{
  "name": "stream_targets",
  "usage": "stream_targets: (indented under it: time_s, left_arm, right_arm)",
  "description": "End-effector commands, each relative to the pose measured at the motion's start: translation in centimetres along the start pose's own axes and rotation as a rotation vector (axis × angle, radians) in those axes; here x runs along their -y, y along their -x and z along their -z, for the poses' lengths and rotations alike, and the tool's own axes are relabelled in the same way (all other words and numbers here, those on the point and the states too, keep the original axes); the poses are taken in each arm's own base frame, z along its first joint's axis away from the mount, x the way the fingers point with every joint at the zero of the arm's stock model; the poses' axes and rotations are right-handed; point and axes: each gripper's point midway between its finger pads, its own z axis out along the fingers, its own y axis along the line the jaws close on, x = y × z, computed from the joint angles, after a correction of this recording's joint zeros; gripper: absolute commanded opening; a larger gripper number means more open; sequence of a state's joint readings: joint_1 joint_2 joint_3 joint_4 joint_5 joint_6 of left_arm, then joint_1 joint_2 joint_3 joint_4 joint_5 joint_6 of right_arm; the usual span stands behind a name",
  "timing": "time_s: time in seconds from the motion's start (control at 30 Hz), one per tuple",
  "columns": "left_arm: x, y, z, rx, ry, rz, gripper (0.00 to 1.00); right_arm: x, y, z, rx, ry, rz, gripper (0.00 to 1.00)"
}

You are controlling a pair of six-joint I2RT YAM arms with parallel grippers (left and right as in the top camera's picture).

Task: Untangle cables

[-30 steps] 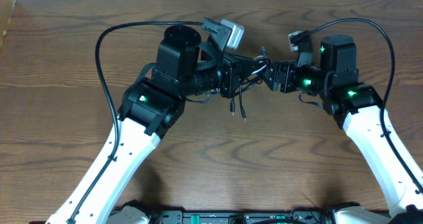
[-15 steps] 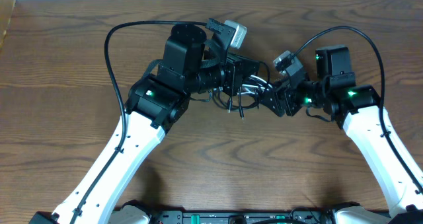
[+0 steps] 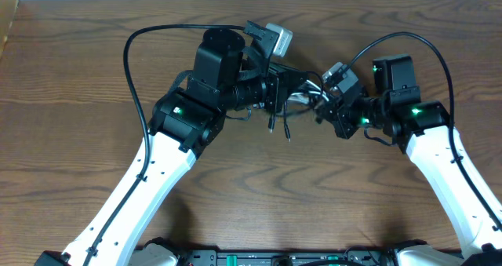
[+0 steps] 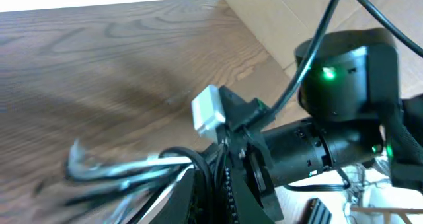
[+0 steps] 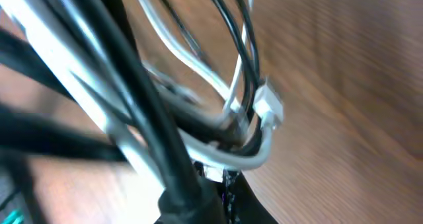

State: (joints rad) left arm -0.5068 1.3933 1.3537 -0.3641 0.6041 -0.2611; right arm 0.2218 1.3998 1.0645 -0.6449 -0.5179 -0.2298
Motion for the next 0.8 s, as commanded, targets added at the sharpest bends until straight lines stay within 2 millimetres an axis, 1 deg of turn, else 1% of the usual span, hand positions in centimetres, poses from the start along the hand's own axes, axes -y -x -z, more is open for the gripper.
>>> stream_targets:
  time_s: [0.0,0.07,0.1,0.13,0.17,0.27,0.3,0.33,0.37,0.43,0.6,0.67,0.77]
  left_arm:
    - [-1.4,1.7,1.1,0.051,0.047,-0.003,0.08]
    - [-2.6,2.2,1.7,0.066,0.077,0.017,0.08]
    - [-3.5,2.3,2.0,0.072,0.104,0.032,0.11]
    - [-4.7,2.4,2.4,0.079,0.142,0.055,0.16]
    - [-5.8,2.3,2.9,0.078,0.180,0.076,0.17]
    - [-8.3,1.6,4.0,0.057,0.255,0.131,0.17]
    - [-8.9,1.2,4.4,0.045,0.272,0.153,0.23]
    - [-9.3,0.8,4.6,0.033,0.284,0.169,0.25]
    - [-9.6,0.4,4.8,0.020,0.293,0.183,0.27]
    - [-9.7,-0.3,4.9,-0.009,0.297,0.176,0.28]
    - [-8.8,-1.4,4.2,-0.050,0.245,0.173,0.30]
    - [-8.8,-1.8,4.0,-0.060,0.243,0.177,0.31]
    - [-8.9,-2.2,3.7,-0.074,0.235,0.185,0.31]
  right_arm:
    - [4.8,-1.1,0.9,-0.039,-0.293,-0.173,0.01]
    - [6.1,-1.5,1.4,-0.045,-0.365,-0.216,0.01]
    - [6.5,-1.6,1.6,-0.045,-0.387,-0.235,0.01]
    - [6.8,-1.7,1.8,-0.042,-0.397,-0.253,0.01]
    - [6.9,-1.7,1.8,-0.040,-0.400,-0.263,0.01]
    - [7.2,-1.7,2.0,-0.031,-0.405,-0.301,0.01]
    - [7.2,-1.7,2.0,-0.030,-0.403,-0.303,0.01]
    - [7.1,-1.7,2.0,-0.028,-0.397,-0.304,0.01]
    - [7.0,-1.6,1.9,-0.025,-0.389,-0.303,0.01]
    - [6.5,-1.2,1.7,-0.010,-0.356,-0.300,0.01]
    - [4.8,0.8,1.2,0.063,-0.235,-0.285,0.01]
    - [4.8,1.3,1.3,0.086,-0.231,-0.309,0.01]
    - [5.0,1.3,1.3,0.085,-0.241,-0.322,0.01]
